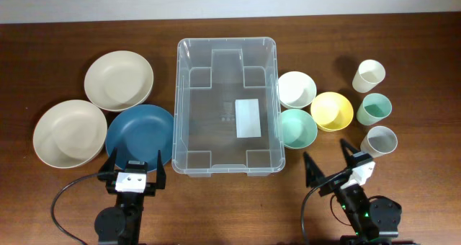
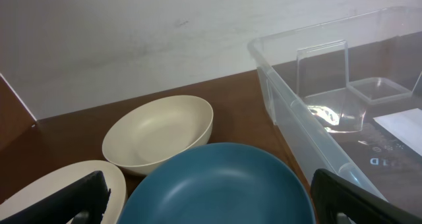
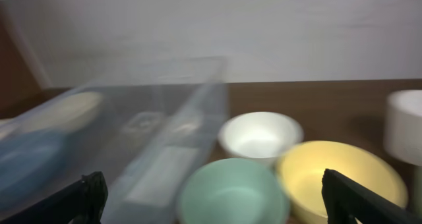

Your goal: Pack container

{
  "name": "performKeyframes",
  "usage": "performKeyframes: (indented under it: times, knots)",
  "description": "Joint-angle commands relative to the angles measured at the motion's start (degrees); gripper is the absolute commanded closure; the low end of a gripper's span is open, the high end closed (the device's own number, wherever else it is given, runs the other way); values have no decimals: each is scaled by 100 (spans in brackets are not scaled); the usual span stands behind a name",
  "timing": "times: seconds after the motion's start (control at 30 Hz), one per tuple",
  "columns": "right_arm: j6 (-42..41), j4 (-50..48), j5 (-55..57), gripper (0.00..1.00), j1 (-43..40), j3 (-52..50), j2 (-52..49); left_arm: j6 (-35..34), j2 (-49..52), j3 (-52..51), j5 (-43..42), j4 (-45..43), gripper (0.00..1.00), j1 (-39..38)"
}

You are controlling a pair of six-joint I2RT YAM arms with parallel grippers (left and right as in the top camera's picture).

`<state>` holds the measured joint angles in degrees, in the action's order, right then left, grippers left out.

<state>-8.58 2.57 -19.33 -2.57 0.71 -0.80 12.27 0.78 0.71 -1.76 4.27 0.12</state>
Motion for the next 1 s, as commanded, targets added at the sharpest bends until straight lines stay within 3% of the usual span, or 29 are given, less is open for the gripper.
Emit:
performKeyframes:
  times: [0.0, 0.33, 0.43, 0.97]
  knots:
    - [-31, 9, 1228, 1, 31, -39, 17, 68, -42, -20, -98, 15, 0, 9]
    - [-48, 118, 1248, 1, 31, -39, 15, 68, -42, -20, -101, 15, 0, 9]
    - [-531, 107, 1097, 1, 31, -39, 17, 68, -42, -20, -101, 15, 0, 9]
    - [-540, 109, 1099, 1, 31, -39, 17, 205, -42, -20, -33, -323, 0, 9]
